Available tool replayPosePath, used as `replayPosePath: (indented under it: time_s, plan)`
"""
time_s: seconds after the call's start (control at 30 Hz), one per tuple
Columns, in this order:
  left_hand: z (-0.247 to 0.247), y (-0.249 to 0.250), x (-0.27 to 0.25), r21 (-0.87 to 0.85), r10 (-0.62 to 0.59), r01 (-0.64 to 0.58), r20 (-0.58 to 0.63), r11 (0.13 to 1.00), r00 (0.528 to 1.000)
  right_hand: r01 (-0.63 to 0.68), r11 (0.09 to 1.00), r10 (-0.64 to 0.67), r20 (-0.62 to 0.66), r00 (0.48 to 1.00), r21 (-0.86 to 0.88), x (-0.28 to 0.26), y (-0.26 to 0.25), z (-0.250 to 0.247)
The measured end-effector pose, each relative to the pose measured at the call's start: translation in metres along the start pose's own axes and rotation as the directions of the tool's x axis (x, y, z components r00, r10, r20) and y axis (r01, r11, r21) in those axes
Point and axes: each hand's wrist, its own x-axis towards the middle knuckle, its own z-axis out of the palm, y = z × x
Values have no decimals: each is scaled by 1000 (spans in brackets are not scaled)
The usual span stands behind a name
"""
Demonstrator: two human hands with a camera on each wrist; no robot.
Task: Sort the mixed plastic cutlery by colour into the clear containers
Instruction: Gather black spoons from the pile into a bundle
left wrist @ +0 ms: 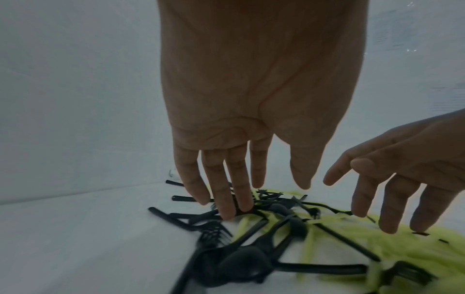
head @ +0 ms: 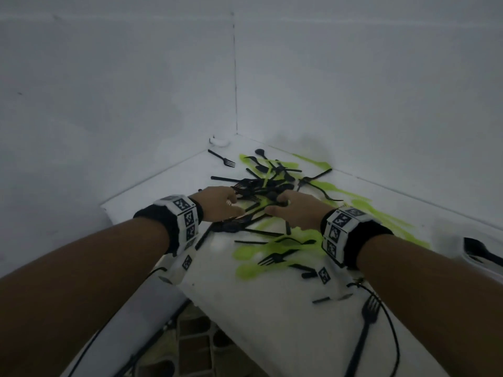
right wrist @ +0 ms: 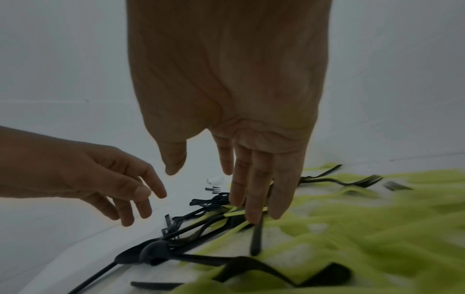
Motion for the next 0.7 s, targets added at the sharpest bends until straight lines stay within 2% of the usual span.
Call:
replayPosePath:
  time_s: [0.13,0.3,0.53,0.7]
  plan:
    - [-8,-49,4,-12,-31,31,25,999,999,-11,1000,11,-3,1000,-28,24,-29,19]
    - [-8,-84,13,-9,13,-12,60,1000,998,-14,992,14,0,1000,-121,40,-43,43]
    - [4,-95,29,16,100,-102,111,995,989,-43,977,46,12,999,-210,55,-48,61]
    - [13,-93,42,12,146,-147,70,989,987,42,977,-31,58,998,-209,70,-45,62]
